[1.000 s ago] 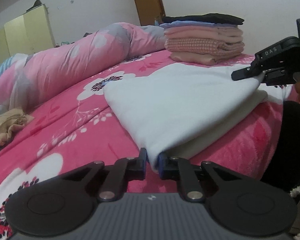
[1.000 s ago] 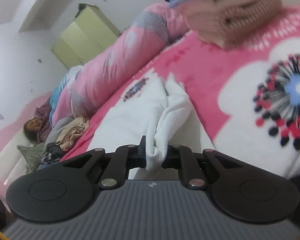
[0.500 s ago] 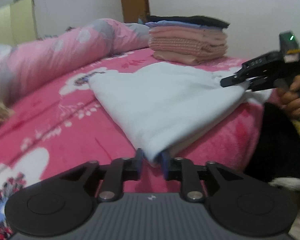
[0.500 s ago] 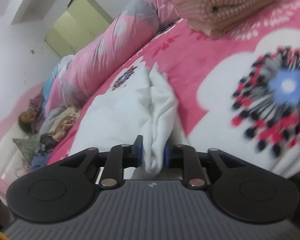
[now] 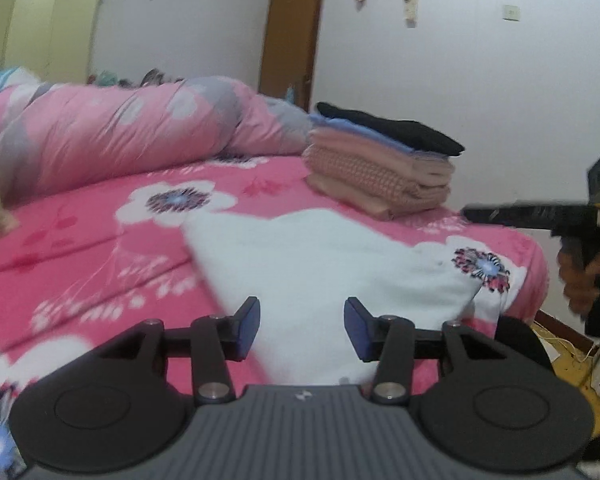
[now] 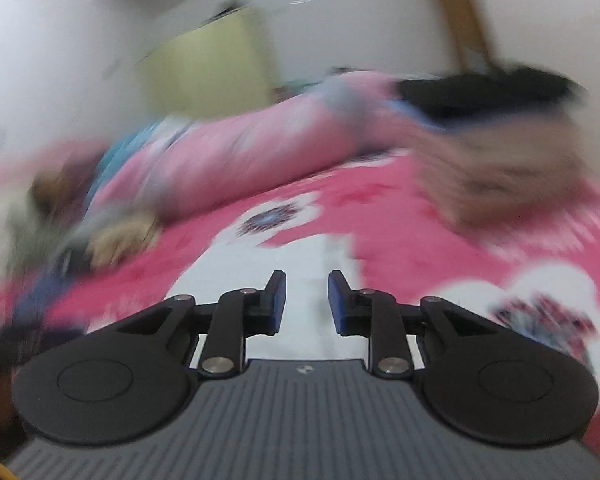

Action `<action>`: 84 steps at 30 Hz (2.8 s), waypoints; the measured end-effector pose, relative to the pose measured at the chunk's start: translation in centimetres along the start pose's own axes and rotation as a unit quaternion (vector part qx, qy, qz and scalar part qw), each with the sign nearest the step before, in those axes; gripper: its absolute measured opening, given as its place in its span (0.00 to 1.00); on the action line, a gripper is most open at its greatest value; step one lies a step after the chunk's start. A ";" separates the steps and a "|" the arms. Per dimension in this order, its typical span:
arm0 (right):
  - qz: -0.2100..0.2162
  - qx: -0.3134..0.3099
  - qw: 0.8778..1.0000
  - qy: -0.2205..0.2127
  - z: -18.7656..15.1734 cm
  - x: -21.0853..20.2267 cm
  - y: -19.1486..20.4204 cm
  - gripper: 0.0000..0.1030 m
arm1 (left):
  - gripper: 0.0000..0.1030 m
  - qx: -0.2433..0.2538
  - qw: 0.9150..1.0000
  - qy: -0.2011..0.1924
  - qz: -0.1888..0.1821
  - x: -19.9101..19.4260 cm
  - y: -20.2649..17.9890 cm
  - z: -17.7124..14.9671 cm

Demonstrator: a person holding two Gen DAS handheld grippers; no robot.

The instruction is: Fold clothes

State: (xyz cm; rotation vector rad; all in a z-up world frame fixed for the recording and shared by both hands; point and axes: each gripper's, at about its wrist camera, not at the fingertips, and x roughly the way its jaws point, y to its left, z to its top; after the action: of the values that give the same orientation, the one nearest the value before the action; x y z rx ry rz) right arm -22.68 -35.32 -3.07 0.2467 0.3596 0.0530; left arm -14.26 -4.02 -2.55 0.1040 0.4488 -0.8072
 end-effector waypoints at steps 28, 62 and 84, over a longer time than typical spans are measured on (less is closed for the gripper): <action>-0.019 -0.147 0.976 0.161 6.6 16.3 7.3 0.03 | 0.40 -0.112 0.989 -0.001 -0.093 4.4 2.0 -5.7; 0.064 -0.178 0.959 0.210 4.8 23.5 16.2 0.01 | 0.42 -0.204 0.954 -0.062 -0.212 4.6 6.7 -9.2; 0.118 -0.197 0.952 0.200 0.6 17.4 16.5 0.04 | 0.53 -0.146 0.982 -0.040 -0.112 -1.2 3.4 -7.7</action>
State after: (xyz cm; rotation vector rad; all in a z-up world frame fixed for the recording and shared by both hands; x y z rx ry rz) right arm -6.35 -17.81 -4.36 -0.1237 0.7119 0.4122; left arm -15.22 1.11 -9.21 -0.2551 0.5029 -0.9541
